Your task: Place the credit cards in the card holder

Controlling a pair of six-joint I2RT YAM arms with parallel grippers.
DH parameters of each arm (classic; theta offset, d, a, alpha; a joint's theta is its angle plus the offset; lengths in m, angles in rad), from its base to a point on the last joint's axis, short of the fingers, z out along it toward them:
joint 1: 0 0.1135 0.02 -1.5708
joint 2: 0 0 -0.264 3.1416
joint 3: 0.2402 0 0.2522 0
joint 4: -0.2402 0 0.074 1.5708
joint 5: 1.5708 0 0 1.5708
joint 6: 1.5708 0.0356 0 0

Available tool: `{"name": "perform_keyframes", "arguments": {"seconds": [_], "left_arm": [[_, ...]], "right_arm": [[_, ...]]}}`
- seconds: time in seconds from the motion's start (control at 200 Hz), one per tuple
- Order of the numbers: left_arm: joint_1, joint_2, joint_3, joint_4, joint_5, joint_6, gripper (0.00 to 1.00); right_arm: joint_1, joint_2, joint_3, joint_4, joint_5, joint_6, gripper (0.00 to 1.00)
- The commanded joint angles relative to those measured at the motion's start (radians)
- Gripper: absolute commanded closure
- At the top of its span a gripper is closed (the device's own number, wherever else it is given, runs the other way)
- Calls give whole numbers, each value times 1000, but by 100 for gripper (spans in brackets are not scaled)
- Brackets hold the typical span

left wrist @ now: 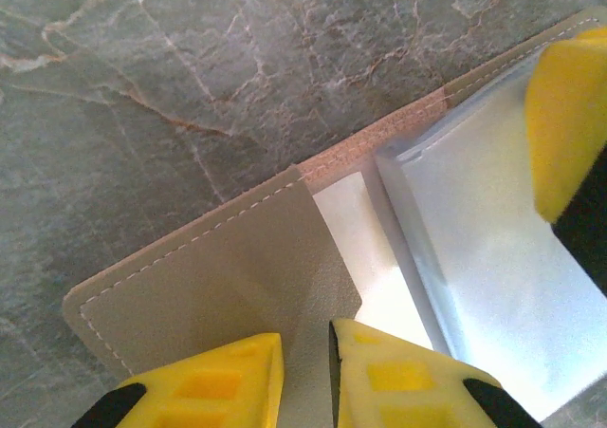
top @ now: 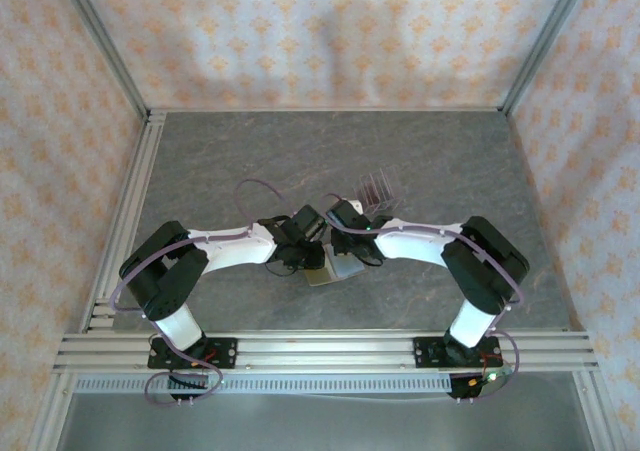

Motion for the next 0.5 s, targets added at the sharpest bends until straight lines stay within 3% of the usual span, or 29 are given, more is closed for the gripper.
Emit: {"name": "perform_keyframes", "arguments": {"seconds": [0.0, 0.135, 0.395, 0.495], "left_arm": [[-8, 20, 16, 8, -19, -9, 78], [-9, 24, 17, 9, -18, -10, 78], [-9, 26, 20, 10, -18, -10, 78], [-9, 22, 19, 9, -18, -9, 78]], "right_arm": [[67, -37, -28, -55, 9, 0, 91], [68, -70, -38, -50, -11, -1, 100], [68, -102, -44, -42, -41, -3, 100], [68, -112, -43, -70, 14, 7, 100]]}}
